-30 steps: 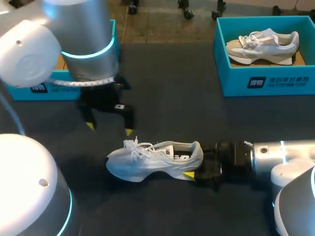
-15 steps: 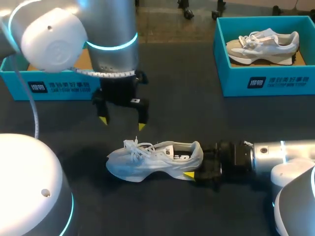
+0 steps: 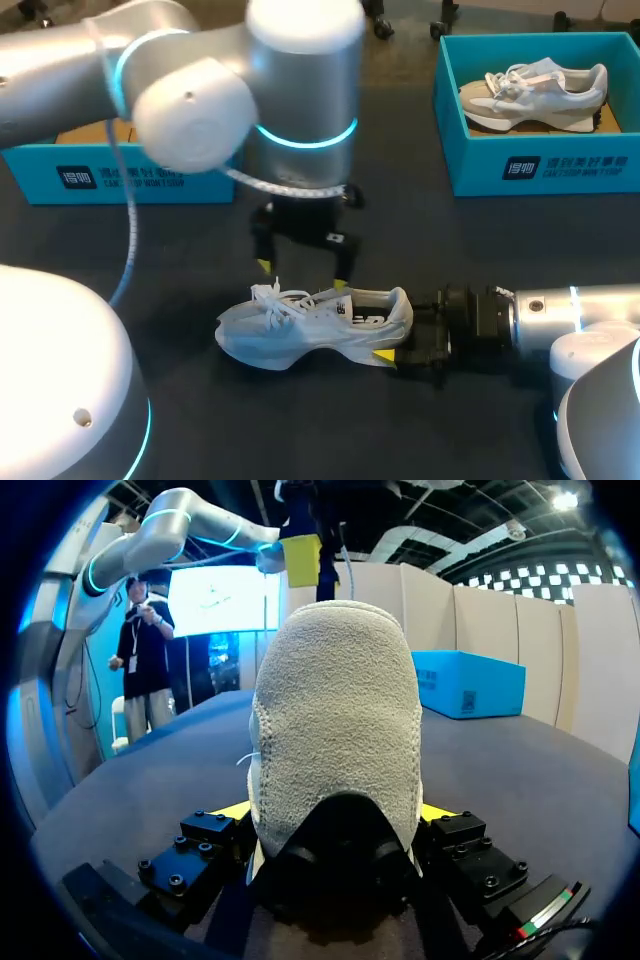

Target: Take the shoe out of the shoebox, open the shoe tongue, remove and reinsert the insole, then place the shoe into the shoebox

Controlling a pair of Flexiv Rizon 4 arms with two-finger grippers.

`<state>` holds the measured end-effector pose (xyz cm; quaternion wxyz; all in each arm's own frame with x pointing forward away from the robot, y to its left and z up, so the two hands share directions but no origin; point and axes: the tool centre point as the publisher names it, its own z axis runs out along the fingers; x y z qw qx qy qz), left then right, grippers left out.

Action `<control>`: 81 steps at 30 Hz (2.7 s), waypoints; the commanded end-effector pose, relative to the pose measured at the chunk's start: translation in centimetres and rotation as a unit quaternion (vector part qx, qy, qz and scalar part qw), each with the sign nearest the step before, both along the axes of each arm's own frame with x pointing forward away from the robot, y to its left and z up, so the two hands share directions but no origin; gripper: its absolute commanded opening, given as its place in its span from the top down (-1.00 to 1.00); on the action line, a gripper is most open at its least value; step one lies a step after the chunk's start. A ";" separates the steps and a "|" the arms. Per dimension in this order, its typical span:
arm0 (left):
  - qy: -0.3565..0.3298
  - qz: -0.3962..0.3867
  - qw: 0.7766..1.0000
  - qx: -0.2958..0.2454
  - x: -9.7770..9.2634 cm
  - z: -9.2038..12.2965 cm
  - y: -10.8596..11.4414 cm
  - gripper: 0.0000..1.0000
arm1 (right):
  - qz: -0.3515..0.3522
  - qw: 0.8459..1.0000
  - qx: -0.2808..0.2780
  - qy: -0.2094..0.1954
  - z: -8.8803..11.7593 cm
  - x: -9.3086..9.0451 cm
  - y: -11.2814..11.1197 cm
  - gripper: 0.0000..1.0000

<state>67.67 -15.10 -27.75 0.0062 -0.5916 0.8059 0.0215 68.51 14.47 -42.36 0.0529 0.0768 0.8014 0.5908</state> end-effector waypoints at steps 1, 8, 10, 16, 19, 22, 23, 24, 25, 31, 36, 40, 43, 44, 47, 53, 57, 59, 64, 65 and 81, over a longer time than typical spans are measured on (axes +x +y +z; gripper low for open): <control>0.017 -0.003 0.999 0.047 0.3 -1.6 -4.2 -1.00 | -0.001 1.000 -0.001 -0.001 -0.3 0.1 0.4 1.00; 0.023 0.024 0.997 0.072 0.4 -3.3 -5.3 -1.00 | -0.001 1.000 -0.001 -0.001 -0.3 0.1 0.4 1.00; 0.026 0.029 0.996 0.076 0.3 -3.5 -5.3 -1.00 | -0.001 1.000 -0.001 -0.001 -0.3 0.1 0.4 1.00; 0.025 0.046 0.994 0.092 0.4 -4.4 -4.9 -1.00 | -0.001 1.000 -0.001 -0.001 -0.3 0.1 0.4 1.00; 0.029 0.053 0.993 0.103 0.4 -5.0 -4.9 -1.00 | -0.001 1.000 -0.001 -0.001 -0.3 0.1 0.4 1.00; 0.035 0.052 0.992 0.112 0.1 -5.3 -4.5 -1.00 | -0.001 1.000 -0.001 -0.001 -0.3 0.1 0.4 1.00; 0.036 0.051 0.991 0.114 0.0 -5.5 -4.4 -1.00 | -0.001 1.000 -0.001 -0.001 -0.3 0.1 0.4 1.00; 0.035 0.051 0.991 0.117 -0.1 -5.6 -4.4 -1.00 | -0.001 1.000 -0.001 -0.001 -0.3 0.1 0.4 1.00; 0.032 0.050 0.991 0.123 -0.2 -5.7 -4.3 -1.00 | -0.001 1.000 -0.001 -0.001 -0.3 0.1 0.4 1.00; 0.016 0.062 0.988 0.142 -0.3 -6.3 -3.8 -1.00 | -0.001 1.000 -0.001 -0.001 -0.3 0.1 0.4 1.00; 0.015 0.064 0.985 0.161 -0.4 -7.1 -3.4 -1.00 | -0.001 1.000 -0.001 -0.001 -0.3 0.1 0.4 1.00; 0.017 0.069 0.983 0.169 -0.4 -7.5 -3.0 -1.00 | -0.001 1.000 -0.001 -0.001 -0.3 0.1 0.4 1.00; 0.018 0.074 0.981 0.177 -0.3 -7.7 -2.3 -1.00 | -0.001 1.000 -0.001 -0.001 -0.3 0.1 0.4 1.00; 0.018 0.076 0.980 0.181 -0.2 -7.8 -2.1 -1.00 | -0.001 1.000 -0.001 -0.001 -0.3 0.1 0.4 1.00; 0.016 0.078 0.979 0.185 0.0 -7.7 -1.5 -1.00 | -0.001 1.000 -0.001 -0.001 -0.3 0.1 0.4 1.00; 0.009 0.075 0.981 0.178 -0.1 -6.2 -0.4 -1.00 | -0.001 1.000 -0.001 -0.001 -0.3 0.1 0.4 1.00; 0.007 0.070 0.984 0.161 -0.2 -5.5 0.0 -1.00 | -0.001 1.000 -0.001 -0.001 -0.3 0.1 0.4 1.00; 0.004 0.068 0.986 0.155 -0.3 -5.3 0.1 -1.00 | -0.001 1.000 -0.001 -0.001 -0.3 0.1 0.4 1.00; 0.014 0.066 0.987 0.143 -0.4 -5.3 0.3 -0.66 | -0.001 1.000 -0.001 -0.001 -0.3 0.1 0.4 1.00; 0.018 0.063 0.988 0.141 -0.3 -5.2 0.3 -0.58 | -0.001 1.000 -0.001 -0.001 -0.3 0.1 0.4 1.00; 0.035 0.066 0.996 0.052 -0.1 -4.5 1.1 1.00 | -0.001 1.000 -0.001 -0.001 -0.3 0.1 0.4 1.00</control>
